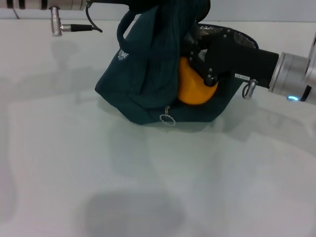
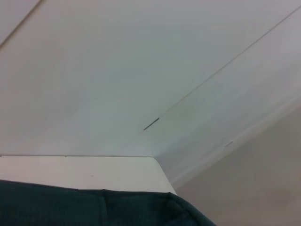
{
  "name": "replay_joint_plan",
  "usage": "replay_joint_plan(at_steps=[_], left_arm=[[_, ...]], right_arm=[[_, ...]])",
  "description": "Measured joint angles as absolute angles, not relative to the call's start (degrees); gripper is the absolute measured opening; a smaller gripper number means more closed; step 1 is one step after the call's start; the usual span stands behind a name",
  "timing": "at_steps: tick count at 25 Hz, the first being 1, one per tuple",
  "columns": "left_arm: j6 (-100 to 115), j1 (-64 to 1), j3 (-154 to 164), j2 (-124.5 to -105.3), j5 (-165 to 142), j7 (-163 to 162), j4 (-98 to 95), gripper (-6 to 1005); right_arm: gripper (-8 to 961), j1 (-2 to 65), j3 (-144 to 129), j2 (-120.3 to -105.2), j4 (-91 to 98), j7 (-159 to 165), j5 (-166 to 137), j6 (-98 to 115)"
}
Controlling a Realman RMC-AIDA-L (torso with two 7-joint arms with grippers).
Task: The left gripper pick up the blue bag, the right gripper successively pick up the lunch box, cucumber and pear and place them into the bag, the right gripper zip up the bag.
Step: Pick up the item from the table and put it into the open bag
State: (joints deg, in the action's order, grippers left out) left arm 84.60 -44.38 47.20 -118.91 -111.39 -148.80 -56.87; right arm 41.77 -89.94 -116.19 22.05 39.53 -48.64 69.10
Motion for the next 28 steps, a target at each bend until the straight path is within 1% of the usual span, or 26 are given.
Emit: replay_joint_plan(at_steps=[17,28], left_arm=[[85.59,-44.32,47.19,-118.89,-111.34,-150.12,-56.86,72],[85.89,-45.02,48.38,-119.1,-110.01,-153.68,-57.27,72]], right_arm=[[70,41.73,-89.65,-116.19,22.87,33.62,-43.59,68.01],[73,37.5,-88.85,-115.65,24.37,31.18,-43.55,70.87]])
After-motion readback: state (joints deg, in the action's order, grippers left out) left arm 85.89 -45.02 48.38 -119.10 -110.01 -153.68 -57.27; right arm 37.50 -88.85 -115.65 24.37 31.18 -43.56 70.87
